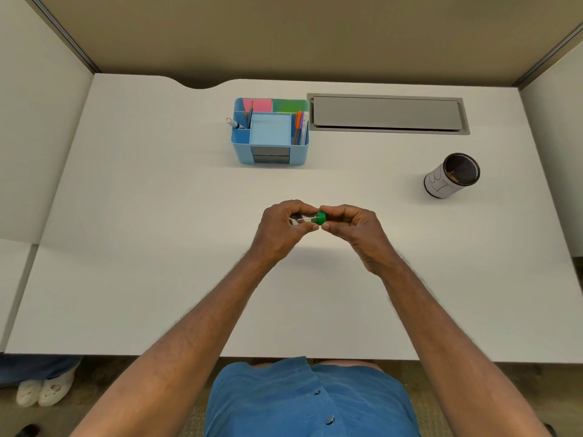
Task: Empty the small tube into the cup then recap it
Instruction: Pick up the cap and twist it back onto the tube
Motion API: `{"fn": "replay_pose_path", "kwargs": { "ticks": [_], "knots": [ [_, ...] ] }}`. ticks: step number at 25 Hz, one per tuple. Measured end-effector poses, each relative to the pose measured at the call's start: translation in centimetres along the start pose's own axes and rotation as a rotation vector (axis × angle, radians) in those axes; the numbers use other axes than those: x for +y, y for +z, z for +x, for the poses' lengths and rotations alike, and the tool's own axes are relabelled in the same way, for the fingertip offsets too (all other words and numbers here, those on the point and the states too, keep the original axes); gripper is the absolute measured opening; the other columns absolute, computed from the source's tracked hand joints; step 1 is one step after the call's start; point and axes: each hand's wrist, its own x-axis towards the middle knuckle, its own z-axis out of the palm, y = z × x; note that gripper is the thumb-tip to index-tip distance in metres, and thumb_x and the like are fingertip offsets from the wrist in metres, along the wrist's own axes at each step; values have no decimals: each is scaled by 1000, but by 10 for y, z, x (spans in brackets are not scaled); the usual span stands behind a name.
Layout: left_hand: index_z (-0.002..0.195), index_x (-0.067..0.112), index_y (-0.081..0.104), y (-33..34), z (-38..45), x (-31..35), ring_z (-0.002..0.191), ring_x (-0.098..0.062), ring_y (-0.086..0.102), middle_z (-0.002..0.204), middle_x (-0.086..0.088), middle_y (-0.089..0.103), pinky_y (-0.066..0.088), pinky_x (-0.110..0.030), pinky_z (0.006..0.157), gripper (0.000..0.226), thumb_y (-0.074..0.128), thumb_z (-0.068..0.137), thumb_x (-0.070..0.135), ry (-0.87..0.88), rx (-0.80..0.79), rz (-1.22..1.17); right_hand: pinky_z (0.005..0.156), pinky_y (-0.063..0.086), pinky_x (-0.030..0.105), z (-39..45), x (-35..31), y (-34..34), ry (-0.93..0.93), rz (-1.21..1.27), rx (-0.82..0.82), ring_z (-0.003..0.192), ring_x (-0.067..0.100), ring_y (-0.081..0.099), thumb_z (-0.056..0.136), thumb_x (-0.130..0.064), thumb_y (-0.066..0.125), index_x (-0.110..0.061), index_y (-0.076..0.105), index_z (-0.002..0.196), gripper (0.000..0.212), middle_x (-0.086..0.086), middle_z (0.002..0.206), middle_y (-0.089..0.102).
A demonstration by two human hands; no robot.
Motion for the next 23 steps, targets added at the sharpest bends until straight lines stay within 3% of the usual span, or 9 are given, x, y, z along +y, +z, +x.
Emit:
{"fn": "replay_pose_path", "kwargs": {
  "ticks": [6,11,15,19,23],
  "knots": [
    [105,30,76,-12,13,-9,90,2,64,91,25,70,47,-7,70,25,83,82,25,-9,39,-12,90,60,27,19,-4,19,-7,-28,-2,104,16,77,89,2,74,-14,76,117,32,2,110,81],
    [117,32,68,-33,31,-20,104,-8,61,109,22,65,54,-23,80,34,80,85,31,8,116,4,93,61,33,54,-16,55,-32,-60,93,98,16,78,88,-4,77,-14,75,111,25,1,105,81],
    [129,27,59,-71,69,-37,101,-7,61,122,10,65,53,-21,76,41,73,91,28,-171,271,-87,88,62,29,105,-46,76,-132,-256,249,102,17,75,90,-6,76,-14,73,114,26,1,112,77],
    [123,20,63,-112,121,-61,107,-20,64,118,1,66,57,-45,96,28,66,96,27,-447,481,-273,74,55,7,167,-71,104,-250,-405,289,105,17,71,90,-2,75,-12,72,115,27,5,122,68],
    [122,15,65,-121,159,-77,114,-24,64,123,-4,67,55,-46,102,26,64,98,24,-560,494,-314,86,59,19,210,-72,132,-298,-572,240,106,19,71,91,-1,72,-12,70,114,26,2,118,60]
  ]
}}
